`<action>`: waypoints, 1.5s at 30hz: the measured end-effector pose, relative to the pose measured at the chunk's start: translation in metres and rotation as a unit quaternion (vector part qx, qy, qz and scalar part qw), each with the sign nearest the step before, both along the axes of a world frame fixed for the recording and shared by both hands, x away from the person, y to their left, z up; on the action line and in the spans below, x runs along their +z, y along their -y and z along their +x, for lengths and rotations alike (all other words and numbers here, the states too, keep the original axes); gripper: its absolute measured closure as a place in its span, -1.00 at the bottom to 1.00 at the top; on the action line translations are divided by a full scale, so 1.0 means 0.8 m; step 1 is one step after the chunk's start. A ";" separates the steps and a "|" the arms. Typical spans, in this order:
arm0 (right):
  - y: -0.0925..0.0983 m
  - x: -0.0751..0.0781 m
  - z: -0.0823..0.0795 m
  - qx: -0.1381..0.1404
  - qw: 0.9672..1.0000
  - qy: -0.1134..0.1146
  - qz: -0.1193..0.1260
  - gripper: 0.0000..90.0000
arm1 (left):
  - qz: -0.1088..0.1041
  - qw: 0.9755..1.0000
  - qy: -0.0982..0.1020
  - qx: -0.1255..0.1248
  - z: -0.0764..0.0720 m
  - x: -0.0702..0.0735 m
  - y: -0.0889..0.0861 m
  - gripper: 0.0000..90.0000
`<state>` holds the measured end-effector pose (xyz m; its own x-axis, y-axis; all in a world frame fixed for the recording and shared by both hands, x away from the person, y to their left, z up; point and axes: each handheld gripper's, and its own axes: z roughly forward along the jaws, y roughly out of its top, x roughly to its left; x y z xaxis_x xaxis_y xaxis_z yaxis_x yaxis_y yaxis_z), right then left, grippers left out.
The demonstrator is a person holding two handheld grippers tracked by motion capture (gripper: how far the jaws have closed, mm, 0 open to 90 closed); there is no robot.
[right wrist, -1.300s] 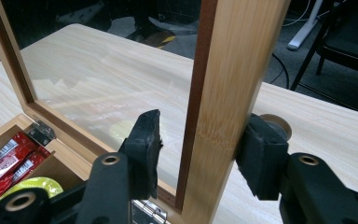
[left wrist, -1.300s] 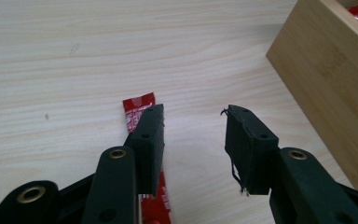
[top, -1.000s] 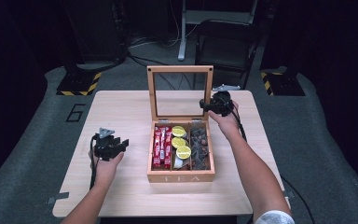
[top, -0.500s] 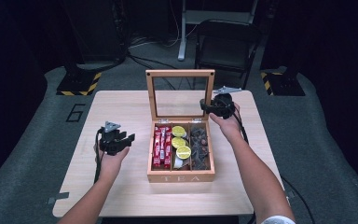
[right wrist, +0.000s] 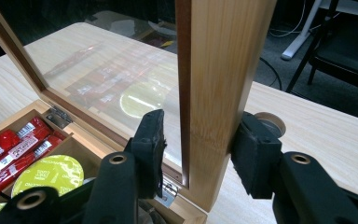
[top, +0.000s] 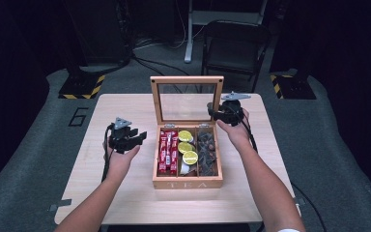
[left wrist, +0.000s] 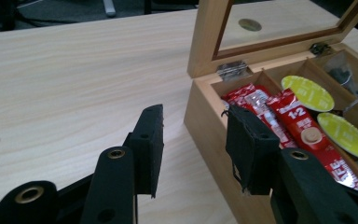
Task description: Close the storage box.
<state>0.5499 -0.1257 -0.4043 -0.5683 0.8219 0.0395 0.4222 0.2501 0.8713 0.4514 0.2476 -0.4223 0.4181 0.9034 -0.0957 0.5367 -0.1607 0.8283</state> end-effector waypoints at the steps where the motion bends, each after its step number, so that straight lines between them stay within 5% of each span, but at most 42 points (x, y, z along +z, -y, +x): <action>1: 0.000 0.000 -0.001 0.000 1.000 0.002 -0.001 0.24 | -0.001 1.000 0.001 -0.002 0.001 0.002 0.002 0.25; 26: 0.003 0.000 -0.016 0.004 1.000 0.012 -0.006 0.26 | 0.003 0.999 0.035 -0.028 0.017 0.050 0.038 0.13; 45: 0.010 -0.004 -0.035 0.008 1.000 0.026 0.002 0.28 | 0.000 0.996 0.080 -0.026 0.015 0.099 0.053 0.10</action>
